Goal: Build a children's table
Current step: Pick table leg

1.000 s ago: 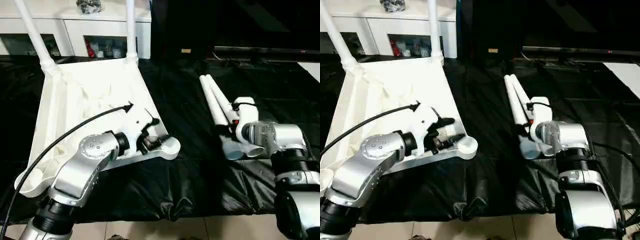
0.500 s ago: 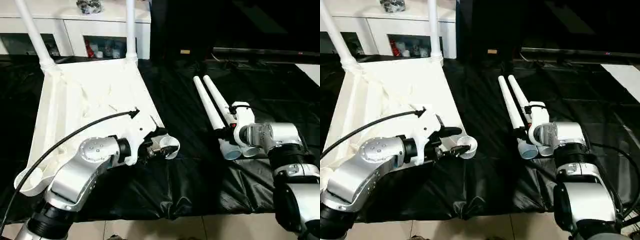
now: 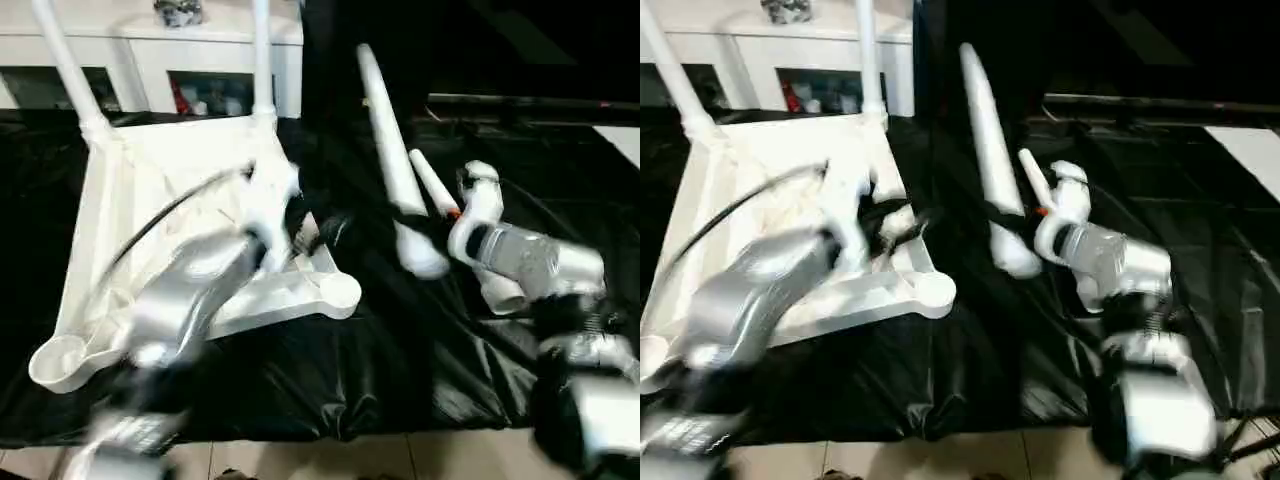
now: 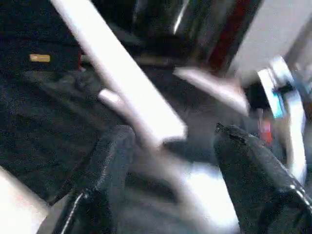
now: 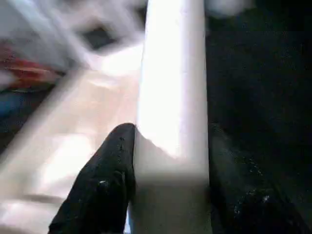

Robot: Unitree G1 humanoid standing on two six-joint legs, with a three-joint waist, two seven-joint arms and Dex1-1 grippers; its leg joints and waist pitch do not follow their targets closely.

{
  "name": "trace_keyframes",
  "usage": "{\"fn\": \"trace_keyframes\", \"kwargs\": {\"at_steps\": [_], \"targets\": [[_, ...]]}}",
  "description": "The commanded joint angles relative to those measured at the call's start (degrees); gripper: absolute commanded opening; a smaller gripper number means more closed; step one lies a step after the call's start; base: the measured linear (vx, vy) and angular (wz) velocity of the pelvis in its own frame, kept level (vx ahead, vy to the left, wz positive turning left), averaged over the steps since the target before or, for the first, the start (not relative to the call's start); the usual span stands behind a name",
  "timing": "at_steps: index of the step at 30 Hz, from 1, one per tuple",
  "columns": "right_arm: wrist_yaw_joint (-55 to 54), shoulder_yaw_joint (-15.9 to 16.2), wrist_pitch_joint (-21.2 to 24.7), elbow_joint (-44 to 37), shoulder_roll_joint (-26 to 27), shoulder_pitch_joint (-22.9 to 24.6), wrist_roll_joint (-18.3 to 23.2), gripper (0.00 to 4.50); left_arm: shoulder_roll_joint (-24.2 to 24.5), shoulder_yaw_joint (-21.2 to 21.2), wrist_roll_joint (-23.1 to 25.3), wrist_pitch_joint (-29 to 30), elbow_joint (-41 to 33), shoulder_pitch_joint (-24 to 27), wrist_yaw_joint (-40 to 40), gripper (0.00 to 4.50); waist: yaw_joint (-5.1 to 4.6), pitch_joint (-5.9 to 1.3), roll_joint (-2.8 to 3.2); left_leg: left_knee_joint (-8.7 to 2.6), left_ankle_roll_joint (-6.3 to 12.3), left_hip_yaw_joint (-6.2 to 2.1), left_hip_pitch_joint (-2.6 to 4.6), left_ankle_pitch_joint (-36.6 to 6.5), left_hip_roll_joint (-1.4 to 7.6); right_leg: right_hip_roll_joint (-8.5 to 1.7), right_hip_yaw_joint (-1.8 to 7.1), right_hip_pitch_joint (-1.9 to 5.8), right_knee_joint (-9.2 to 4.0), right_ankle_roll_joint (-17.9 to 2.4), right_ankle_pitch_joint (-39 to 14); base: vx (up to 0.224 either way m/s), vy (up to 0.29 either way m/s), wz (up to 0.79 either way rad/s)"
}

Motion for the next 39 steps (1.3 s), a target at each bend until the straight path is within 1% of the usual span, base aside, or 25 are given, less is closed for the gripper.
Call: {"fn": "trace_keyframes", "kwargs": {"at_steps": [1, 3, 4, 5, 6, 7, 8, 10, 11, 12, 14, 16, 20, 22, 25, 27, 29, 30, 31, 32, 34, 36, 37, 38, 39], "targets": [[3.7, 1.1, -0.9, -4.8, -0.5, 0.9, 2.4, 1.88, -1.0, 2.7, -2.6, 1.3, 2.3, -1.6, 2.0, 3.08, 0.44, -4.99, 0.06, -3.63, 2.07, -1.15, 0.94, -10.5, 2.09, -2.54, 1.93, 3.49, -3.75, -12.9, -9.3, 0.000, 0.000, 0.00], [5.3, 2.0, -0.8, -6.6, -0.2, 2.0, 3.1, 1.88, -1.9, 3.8, -3.8, 1.4, 3.4, -2.5, 2.4, 3.08, 0.58, -4.78, 0.22, -3.68, 1.82, -1.08, 1.14, -11.2, 2.17, -2.58, 1.98, 3.33, -4.01, -12.8, -11.0, 0.000, 0.000, 0.00], [6.9, 3.0, -0.3, -8.4, 0.0, 2.9, 4.0, 1.88, -2.9, 5.1, -5.0, 1.4, 4.9, -3.6, 3.2, 3.08, 0.68, -4.72, 0.11, -3.69, 1.70, -1.02, 1.11, -11.4, 2.08, -2.57, 1.97, 3.39, -4.21, -12.5, -11.9, 0.000, 0.000, 0.00], [8.0, 3.6, 0.0, -9.5, 0.2, 3.5, 4.5, 1.88, -3.6, 6.0, -5.8, 1.3, 6.1, -4.5, 3.7, 3.08, 0.86, -4.67, 0.02, -3.64, 1.38, -0.96, 1.23, -12.3, 2.03, -2.62, 2.01, 3.35, -4.41, -11.9, -13.6, 0.000, 0.000, 0.00], [8.5, 4.1, 0.2, -10.0, 0.2, 3.8, 4.8, 1.88, -4.0, 6.4, -6.1, 1.2, 6.7, -5.0, 4.0, 3.08, 1.03, -4.63, 0.09, -3.74, 1.32, -1.02, 1.31, -12.8, 2.04, -2.61, 1.98, 3.29, -4.57, -11.4, -14.7, 0.000, 0.000, 0.00], [8.9, 4.3, 0.4, -10.4, 0.3, 4.0, 4.9, 1.88, -4.2, 6.7, -6.2, 1.1, 7.1, -5.3, 4.1, 3.08, 1.17, -4.57, 0.02, -3.81, 1.20, -1.09, 1.34, -13.6, 2.06, -2.67, 1.92, 3.23, -4.80, -10.5, -16.8, 0.000, 0.000, 0.00], [9.7, 5.5, 0.1, -11.1, 0.3, 4.5, 4.6, 1.88, -5.2, 8.2, -7.2, 1.1, 8.0, -6.5, 4.7, 3.08, 1.20, -4.54, -0.05, -3.91, 0.85, -1.19, 1.26, -13.9, 2.12, -2.79, 1.89, 3.21, -4.93, -9.7, -18.3, 0.000, 0.000, 0.00], [10.0, 6.0, -0.1, -11.5, 0.3, 4.8, 4.4, 1.88, -5.7, 8.8, -7.9, 1.3, 7.7, -6.8, 4.8, 3.08, 1.44, -4.42, -0.13, -3.98, 0.16, -1.20, 1.37, -14.3, 2.22, -2.80, 1.95, 2.98, -5.06, -9.4, -19.2, 0.000, 0.000, 0.00], [10.5, 6.4, -0.2, -12.1, 0.3, 5.1, 4.5, 1.88, -6.1, 9.3, -8.6, 1.6, 7.3, -6.9, 4.9, 3.08, 1.52, -4.43, -0.34, -3.97, 0.10, -1.21, 1.33, -14.2, 2.21, -2.86, 1.94, 3.03, -5.07, -9.2, -19.4, 0.000, 0.000, 0.00], [10.9, 6.6, -0.3, -12.5, 0.3, 5.3, 4.7, 1.88, -6.1, 9.5, -9.0, 1.8, 7.4, -7.1, 5.1, 2.79, 1.61, -4.45, -0.17, -4.01, 0.00, -1.26, 1.35, -14.2, 2.23, -2.90, 1.98, 2.99, -4.99, -9.1, -19.6, 0.000, 0.000, 0.00], [11.3, 6.8, -0.3, -13.0, 0.2, 5.5, 5.1, 1.88, -6.0, 9.6, -9.0, 1.8, 7.6, -7.3, 5.6, 2.72, 1.62, -4.42, -0.23, -4.07, -0.03, -1.31, 1.28, -14.6, 2.24, -2.91, 1.97, 3.00, -5.10, -8.6, -20.0, 0.000, 0.000, 0.00], [10.9, 6.9, -0.6, -12.8, 0.3, 5.4, 4.7, 1.88, -5.9, 9.8, -9.2, 1.8, 7.4, -7.1, 6.0, 2.45, 1.63, -4.40, -0.26, -4.09, -0.02, -1.31, 1.30, -14.5, 2.22, -2.92, 1.96, 2.92, -5.18, -8.2, -20.5, 0.000, 0.000, 0.00], [10.7, 6.8, -0.6, -12.7, 0.1, 5.5, 5.4, 1.88, -5.8, 11.3, -9.8, 1.7, 7.7, -7.6, 6.7, 2.24, 1.64, -4.42, -0.34, -4.10, -0.05, -1.33, 1.09, -13.7, 2.19, -2.96, 1.97, 3.02, -5.05, -8.2, -19.8, 0.000, 0.000, 0.00], [11.4, 6.1, 0.5, -13.4, -0.1, 5.7, 6.9, 1.88, -5.4, 12.3, -10.5, 1.6, 8.1, -7.8, 6.9, 2.13, 1.67, -4.46, -0.35, -4.06, 0.08, -1.31, 1.08, -13.4, 2.15, -2.96, 1.98, 3.04, -5.03, -8.1, -19.6, 0.000, 0.000, 0.00], [11.9, 5.8, 1.0, -13.8, -0.3, 5.9, 7.6, 1.88, -5.2, 12.5, -11.1, 1.6, 8.1, -7.8, 6.4, 2.07, 1.71, -4.51, -0.36, -4.02, 0.25, -1.29, 1.06, -12.9, 2.18, -2.95, 1.99, 3.05, -4.93, -8.3, -18.8, 0.000, 0.000, 0.00], [13.7, 5.9, 2.2, -15.0, -1.1, 6.6, 9.0, 1.87, -4.6, 12.9, -13.1, 2.6, 7.3, -7.5, 4.2, 2.04, 1.73, -4.47, -0.33, -4.05, 0.37, -1.25, 1.05, -12.4, 2.16, -2.90, 1.99, 3.11, -4.88, -8.5, -18.0, 0.000, 0.000, 0.00], [14.3, 6.3, 2.5, -15.4, -1.5, 7.0, 9.0, 1.87, -4.0, 12.4, -13.7, 3.1, 6.5, -7.2, 2.9, 2.02, 1.79, -4.52, -0.31, -4.05, 0.56, -1.24, 1.08, -12.0, 2.21, -2.88, 2.03, 3.10, -4.72, -8.9, -17.0, 0.000, 0.000, 0.00], [14.3, 6.5, 2.4, -15.5, -1.7, 7.1, 8.8, 1.87, -3.8, 12.0, -13.4, 3.0, 6.1, -7.1, 2.7, 2.00, 1.75, -4.56, -0.35, -4.03, 0.67, -1.25, 0.97, -11.7, 2.18, -2.85, 2.00, 3.20, -4.64, -8.9, -16.7, 0.000, 0.000, 0.00], [13.8, 7.2, 1.4, -15.3, -2.0, 7.3, 7.6, 1.87, -3.3, 11.1, -12.2, 2.5, 5.8, -7.2, 3.1, 2.00, 1.84, -4.54, 0.13, -4.02, 0.54, -1.26, 1.11, -11.9, 2.21, -2.93, 2.03, 3.09, -4.67, -9.2, -16.5, 0.000, 0.000, 0.00], [13.7, 7.4, 1.1, -15.3, -2.0, 7.3, 7.2, 1.87, -3.2, 10.8, -11.9, 2.3, 5.8, -7.2, 3.2, 1.98, 1.70, -4.51, -0.10, -4.07, 0.30, -1.27, 1.06, -12.3, 2.24, -2.84, 2.01, 3.10, -4.71, -9.1, -16.7, 0.000, 0.000, 0.00], [12.4, 8.7, 0.0, -14.7, -2.3, 7.1, 5.2, 1.87, -2.6, 9.1, -9.3, 1.3, 6.0, -7.4, 4.9, 1.98, 1.70, -4.50, -0.12, -4.09, 0.05, -1.26, 1.11, -12.8, 2.23, -2.92, 2.02, 3.11, -4.78, -8.9, -17.3, 0.000, 0.000, 0.00], [10.6, 11.0, -1.8, -14.3, -2.6, 6.8, 2.0, 2.57, -2.2, 7.2, -6.0, 0.0, 6.4, -8.0, 7.5, 1.97, 1.58, -4.35, 0.01, -4.17, -0.52, -1.31, 1.17, -13.6, 2.24, -2.87, 2.03, 3.00, -5.00, -8.0, -18.9, 0.000, 0.000, 0.00], [9.2, 12.8, -2.6, -14.3, -2.6, 6.6, 0.0, 2.57, -1.7, 5.3, -3.2, -0.9, 6.5, -8.4, 9.3, 1.97, 1.59, -4.37, -0.02, -4.23, -0.73, -1.40, 1.14, -13.9, 2.31, -2.90, 2.04, 3.00, -5.03, -7.6, -19.4, 0.000, 0.000, 0.00], [7.1, 14.2, -3.6, -14.5, -2.1, 6.4, -2.0, 2.60, -1.4, 3.6, -0.9, -1.8, 6.4, -8.8, 10.4, 1.97, 1.49, -4.32, -0.05, -4.32, -1.19, -1.45, 1.17, -14.4, 2.33, -2.82, 2.03, 2.93, -5.17, -6.6, -20.3, 0.000, 0.000, 0.00], [5.6, 15.0, -4.1, -14.7, -1.7, 6.2, -3.2, 2.67, -1.2, 2.5, 0.5, -2.3, 6.3, -9.0, 11.0, 1.96, 1.27, -4.36, -0.09, -4.40, -1.57, -1.61, 0.92, -14.3, 2.27, -2.88, 2.01, 3.13, -5.03, -5.8, -20.7, 0.000, 0.000, 0.00]]}}
